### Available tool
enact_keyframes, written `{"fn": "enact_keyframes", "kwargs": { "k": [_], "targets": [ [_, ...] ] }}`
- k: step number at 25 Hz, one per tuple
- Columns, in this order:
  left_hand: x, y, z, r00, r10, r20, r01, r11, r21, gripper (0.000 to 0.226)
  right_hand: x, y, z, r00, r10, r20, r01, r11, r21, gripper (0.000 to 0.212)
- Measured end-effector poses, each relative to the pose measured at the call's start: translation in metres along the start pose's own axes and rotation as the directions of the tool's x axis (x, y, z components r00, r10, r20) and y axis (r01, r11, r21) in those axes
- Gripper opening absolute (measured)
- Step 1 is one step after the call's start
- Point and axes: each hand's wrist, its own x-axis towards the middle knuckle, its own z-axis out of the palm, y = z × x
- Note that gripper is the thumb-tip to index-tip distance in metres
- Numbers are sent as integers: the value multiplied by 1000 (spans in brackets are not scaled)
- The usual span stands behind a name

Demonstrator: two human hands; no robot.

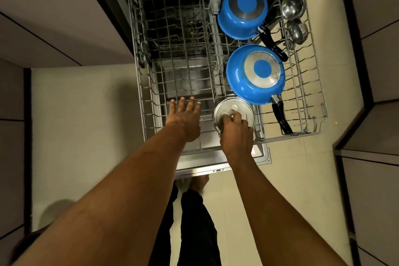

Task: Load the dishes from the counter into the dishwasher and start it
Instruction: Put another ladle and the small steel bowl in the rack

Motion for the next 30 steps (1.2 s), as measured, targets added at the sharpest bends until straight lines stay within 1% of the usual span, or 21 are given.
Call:
{"fn": "enact_keyframes", "kwargs": {
  "k": [3, 7, 13, 16, 19, 21, 24, 28, 30],
  "targets": [
    [3, -5, 0, 1000, 6, -4, -6, 1000, 15, 80, 1, 0, 1, 1000, 5, 21, -6, 1000, 19, 53],
    [-5, -4, -4, 1000, -8, -18, 8, 1000, -5, 79, -4, -2, -6, 999, 10, 44, -12, 999, 42, 61],
    [-56, 1, -8, 997, -35, -70, 33, 999, -35, 75, -33, -24, -31, 995, -14, 97, 5, 996, 90, 66],
    [-98, -1, -14, 988, -95, -124, 88, 994, -65, 72, -54, -41, -54, 990, -67, 122, 53, 993, 110, 66],
    [-142, -15, -21, 970, -189, -152, 171, 977, -125, 71, -73, -59, -83, 985, -136, 105, 123, 985, 124, 68],
    [-168, -30, -29, 954, -247, -173, 219, 961, -168, 72, -79, -73, -105, 981, -181, 69, 171, 977, 126, 69],
    [-201, -67, -51, 920, -327, -218, 276, 933, -232, 75, -82, -109, -142, 962, -271, 27, 269, 960, 79, 70],
    [-234, -135, -77, 851, -423, -311, 323, 889, -325, 76, -76, -179, -185, 927, -373, -42, 374, 927, 20, 72],
    [-251, -180, -89, 804, -470, -364, 348, 869, -352, 76, -74, -231, -208, 909, -409, -84, 411, 912, 3, 73]
  ]
}}
